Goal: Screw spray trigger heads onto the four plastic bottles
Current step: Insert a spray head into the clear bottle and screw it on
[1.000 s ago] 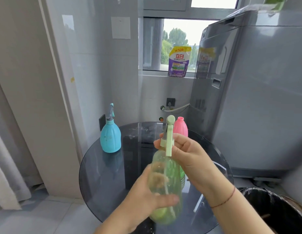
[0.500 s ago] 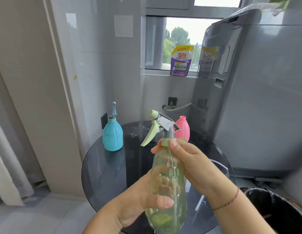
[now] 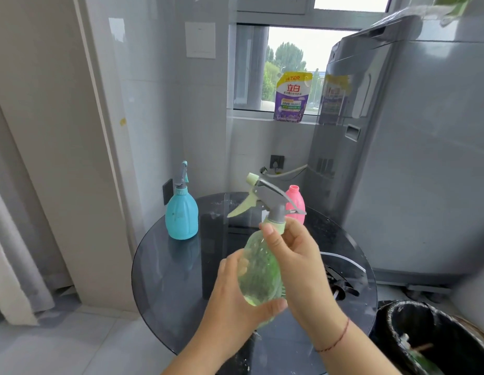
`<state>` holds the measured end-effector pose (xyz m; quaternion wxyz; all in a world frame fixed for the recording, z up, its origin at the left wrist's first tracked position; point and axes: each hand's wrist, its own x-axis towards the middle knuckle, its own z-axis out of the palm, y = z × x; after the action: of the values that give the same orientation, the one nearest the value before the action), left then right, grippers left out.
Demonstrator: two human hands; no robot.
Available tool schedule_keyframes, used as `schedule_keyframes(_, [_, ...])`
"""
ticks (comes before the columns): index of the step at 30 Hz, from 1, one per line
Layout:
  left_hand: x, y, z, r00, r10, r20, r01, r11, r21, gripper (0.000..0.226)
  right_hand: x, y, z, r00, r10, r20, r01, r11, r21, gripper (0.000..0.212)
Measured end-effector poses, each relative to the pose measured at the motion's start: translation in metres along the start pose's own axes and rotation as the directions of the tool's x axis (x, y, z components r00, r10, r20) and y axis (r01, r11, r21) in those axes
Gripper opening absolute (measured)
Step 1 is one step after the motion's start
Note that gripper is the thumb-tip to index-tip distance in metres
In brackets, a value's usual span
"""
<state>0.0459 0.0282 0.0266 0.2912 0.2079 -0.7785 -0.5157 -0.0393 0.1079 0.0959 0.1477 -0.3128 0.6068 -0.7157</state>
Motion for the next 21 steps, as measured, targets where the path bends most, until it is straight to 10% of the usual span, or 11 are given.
schedule_keyframes(6, [0.031, -0.005, -0.037, 0.998, -0.066, 0.002, 0.066, 0.981, -0.180, 0.075, 0.010, 0.024, 0.006, 0.890, 0.222, 0.398, -0.236, 0.972, -0.012, 0.046])
schedule_keyframes(21, [0.153, -0.051, -0.027, 0.903, -0.143, -0.405, 0.205, 0.972, 0.114, 0.055, 0.146, 0.114, 0.095, 0.977, 0.201, -0.069, -0.212, 0.943, -0.258, 0.070])
